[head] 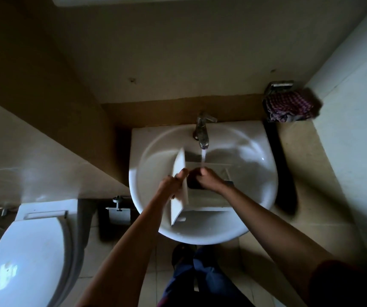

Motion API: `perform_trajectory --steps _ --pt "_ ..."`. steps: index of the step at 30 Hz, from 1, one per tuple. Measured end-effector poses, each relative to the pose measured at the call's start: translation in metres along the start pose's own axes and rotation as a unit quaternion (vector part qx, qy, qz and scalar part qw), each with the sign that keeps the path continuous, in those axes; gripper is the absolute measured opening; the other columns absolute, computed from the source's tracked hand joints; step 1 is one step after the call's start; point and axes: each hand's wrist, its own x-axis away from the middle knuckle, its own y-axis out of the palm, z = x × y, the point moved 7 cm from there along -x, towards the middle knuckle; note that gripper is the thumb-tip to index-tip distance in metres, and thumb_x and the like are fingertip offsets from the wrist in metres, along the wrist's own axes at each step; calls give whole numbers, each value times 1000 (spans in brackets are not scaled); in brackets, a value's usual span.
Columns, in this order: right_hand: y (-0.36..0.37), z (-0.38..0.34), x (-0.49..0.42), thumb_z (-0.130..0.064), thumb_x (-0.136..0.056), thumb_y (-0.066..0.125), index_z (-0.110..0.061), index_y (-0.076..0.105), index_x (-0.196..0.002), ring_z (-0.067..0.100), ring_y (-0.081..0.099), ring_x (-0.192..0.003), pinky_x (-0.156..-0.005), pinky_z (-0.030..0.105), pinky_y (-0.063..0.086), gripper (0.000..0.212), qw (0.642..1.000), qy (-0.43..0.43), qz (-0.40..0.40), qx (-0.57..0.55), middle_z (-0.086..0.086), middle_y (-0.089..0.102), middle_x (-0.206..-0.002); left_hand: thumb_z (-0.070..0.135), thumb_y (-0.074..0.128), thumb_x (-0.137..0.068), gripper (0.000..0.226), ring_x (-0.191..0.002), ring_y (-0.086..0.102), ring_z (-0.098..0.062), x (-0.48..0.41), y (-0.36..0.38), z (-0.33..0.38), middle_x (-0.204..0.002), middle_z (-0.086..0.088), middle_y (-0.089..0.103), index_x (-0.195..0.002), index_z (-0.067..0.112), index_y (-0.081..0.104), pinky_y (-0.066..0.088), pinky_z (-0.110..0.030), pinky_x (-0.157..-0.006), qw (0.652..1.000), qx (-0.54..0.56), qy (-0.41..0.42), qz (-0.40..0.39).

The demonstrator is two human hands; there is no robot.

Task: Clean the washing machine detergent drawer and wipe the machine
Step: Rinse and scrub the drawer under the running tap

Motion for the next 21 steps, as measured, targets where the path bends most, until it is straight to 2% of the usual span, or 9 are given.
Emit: perform_trajectory --steps 2,4,7,9,11,13,16,19,21 --pt "8 -18 12 -23 -96 50 -9 66 -101 26 61 -96 -81 33 47 22 995 -53 -32 81 12 67 -104 67 43 -88 76 -103 63 -40 0 0 1 -116 -31 61 -121 1 60 54 -46 -84 1000 0 -2 -1" --pt "18 -19 19 -28 -100 39 -10 62 -114 26 59 -102 -87 37 47 32 989 -47 -64 122 10 63 -113 70 43 -86 81 -101 65 -38 1 -1 -2 -114 -29 63 -117 -3 61 54 -44 -84 1000 6 -11 1" --pt "36 -5 27 -37 -99 34 -18 58 -119 25 60 -102 -92 48 48 36 975 -35 -107 192 7 63 -117 72 41 -86 83 -100 65 -39 1 0 -3 -111 -27 65 -114 -4 60 54 -42 -82 1000 0 4 -11" --pt "33 -1 30 -41 -99 33 -24 55 -124 23 59 -107 -94 43 47 37 966 -37 -105 233 4 61 -123 72 44 -84 85 -99 64 -43 3 -1 -3 -114 -31 62 -119 -4 59 53 -43 -73 1000 12 5 -2" --pt "23 -1 29 -39 -101 31 -26 53 -129 24 55 -113 -94 38 43 38 959 -26 -86 270 4 57 -130 73 46 -83 85 -99 65 -42 5 -3 -2 -113 -33 62 -119 -4 60 55 -46 -78 1000 20 1 7" --pt "18 -3 26 -39 -102 27 -26 53 -128 26 55 -113 -91 39 42 39 954 -3 -69 291 4 57 -130 76 47 -79 90 -97 66 -39 5 -3 -4 -110 -31 64 -113 -6 61 55 -44 -78 999 33 -10 12" --pt "25 -15 26 -39 -100 30 -22 61 -108 24 59 -92 -76 36 46 37 967 27 -64 244 6 64 -110 75 47 -80 89 -97 66 -38 4 -2 -4 -109 -31 64 -110 -7 62 53 -38 -70 999 35 -13 12" --pt "24 -9 22 -36 -95 45 -12 67 -96 25 62 -83 -69 31 45 32 990 29 -59 126 8 68 -95 73 46 -82 87 -98 66 -37 2 0 -4 -111 -29 64 -113 -6 61 51 -37 -67 999 31 -14 10" --pt "3 2 19 -33 -90 57 -8 70 -94 22 65 -80 -65 24 47 28 997 65 33 -16 7 70 -87 70 45 -85 83 -99 65 -37 2 0 -3 -112 -29 64 -115 -6 60 54 -40 -72 1000 15 -7 9"
